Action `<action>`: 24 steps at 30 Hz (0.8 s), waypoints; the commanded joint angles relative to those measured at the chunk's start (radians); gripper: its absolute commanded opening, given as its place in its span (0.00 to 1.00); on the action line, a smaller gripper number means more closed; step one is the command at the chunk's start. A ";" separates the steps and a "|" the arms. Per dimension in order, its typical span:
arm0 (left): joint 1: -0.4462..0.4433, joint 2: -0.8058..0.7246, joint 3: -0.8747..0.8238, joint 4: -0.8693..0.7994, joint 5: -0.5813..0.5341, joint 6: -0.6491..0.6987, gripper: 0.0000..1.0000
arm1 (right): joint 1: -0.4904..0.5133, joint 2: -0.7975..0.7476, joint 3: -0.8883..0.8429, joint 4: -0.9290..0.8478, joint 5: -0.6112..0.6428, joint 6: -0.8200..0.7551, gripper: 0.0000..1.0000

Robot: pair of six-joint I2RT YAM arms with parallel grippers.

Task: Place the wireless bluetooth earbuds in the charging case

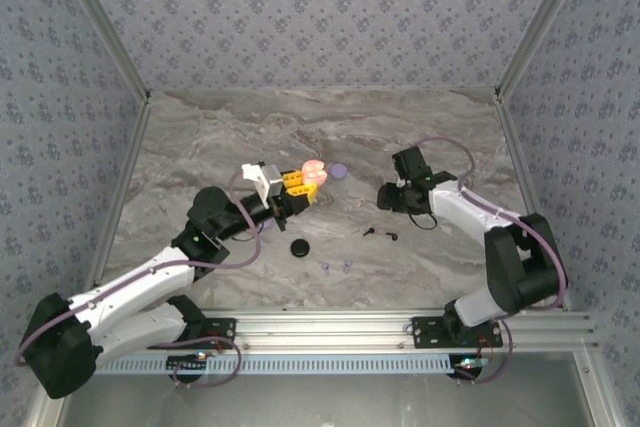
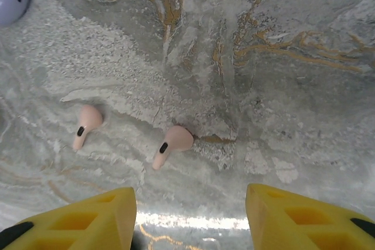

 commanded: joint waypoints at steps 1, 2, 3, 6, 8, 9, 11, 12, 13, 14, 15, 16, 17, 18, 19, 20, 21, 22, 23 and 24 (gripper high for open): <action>-0.008 -0.016 0.000 0.010 -0.011 0.013 0.00 | 0.010 0.052 0.053 0.024 0.023 0.033 0.54; -0.009 -0.017 0.000 0.008 -0.012 0.013 0.00 | 0.015 0.072 0.062 0.024 0.024 0.032 0.53; -0.008 -0.017 0.000 0.007 -0.012 0.014 0.00 | 0.020 0.088 0.071 0.027 0.022 0.032 0.52; -0.008 -0.016 0.004 -0.002 -0.014 0.017 0.00 | 0.033 0.136 0.097 0.027 0.031 0.037 0.50; -0.008 -0.018 0.006 -0.005 -0.015 0.018 0.00 | 0.039 0.160 0.111 0.018 0.052 0.046 0.49; -0.008 -0.019 0.006 -0.007 -0.015 0.019 0.00 | 0.041 0.169 0.116 0.015 0.061 0.049 0.49; -0.009 -0.021 0.006 -0.009 -0.015 0.020 0.00 | 0.046 0.182 0.124 0.008 0.080 0.056 0.48; -0.009 -0.022 0.007 -0.012 -0.016 0.022 0.00 | 0.049 0.189 0.128 0.001 0.093 0.063 0.48; -0.009 -0.023 0.007 -0.012 -0.016 0.021 0.00 | 0.052 0.193 0.131 -0.006 0.105 0.066 0.48; -0.008 -0.025 0.007 -0.014 -0.019 0.023 0.00 | 0.054 0.199 0.135 -0.013 0.114 0.069 0.48; -0.009 -0.024 0.007 -0.015 -0.019 0.025 0.00 | 0.057 0.205 0.138 -0.019 0.121 0.070 0.48; -0.009 -0.024 0.007 -0.015 -0.020 0.024 0.00 | 0.058 0.210 0.139 -0.021 0.125 0.071 0.48; -0.009 -0.023 0.007 -0.016 -0.021 0.026 0.00 | 0.059 0.217 0.140 -0.023 0.127 0.072 0.48; -0.009 -0.022 0.009 -0.017 -0.021 0.027 0.00 | 0.060 0.223 0.141 -0.023 0.126 0.074 0.47; -0.008 -0.023 0.009 -0.019 -0.022 0.028 0.00 | 0.063 0.230 0.142 -0.022 0.124 0.076 0.47; -0.009 -0.021 0.009 -0.020 -0.022 0.028 0.00 | 0.064 0.237 0.145 -0.023 0.120 0.077 0.45; -0.009 -0.021 0.010 -0.021 -0.022 0.029 0.00 | 0.064 0.244 0.147 -0.025 0.118 0.080 0.45; -0.008 -0.021 0.010 -0.021 -0.022 0.029 0.00 | 0.067 0.250 0.150 -0.026 0.117 0.083 0.45; -0.009 -0.021 0.012 -0.024 -0.023 0.030 0.00 | 0.069 0.255 0.152 -0.028 0.117 0.087 0.44; -0.009 -0.020 0.013 -0.027 -0.024 0.031 0.00 | 0.074 0.259 0.154 -0.029 0.117 0.089 0.44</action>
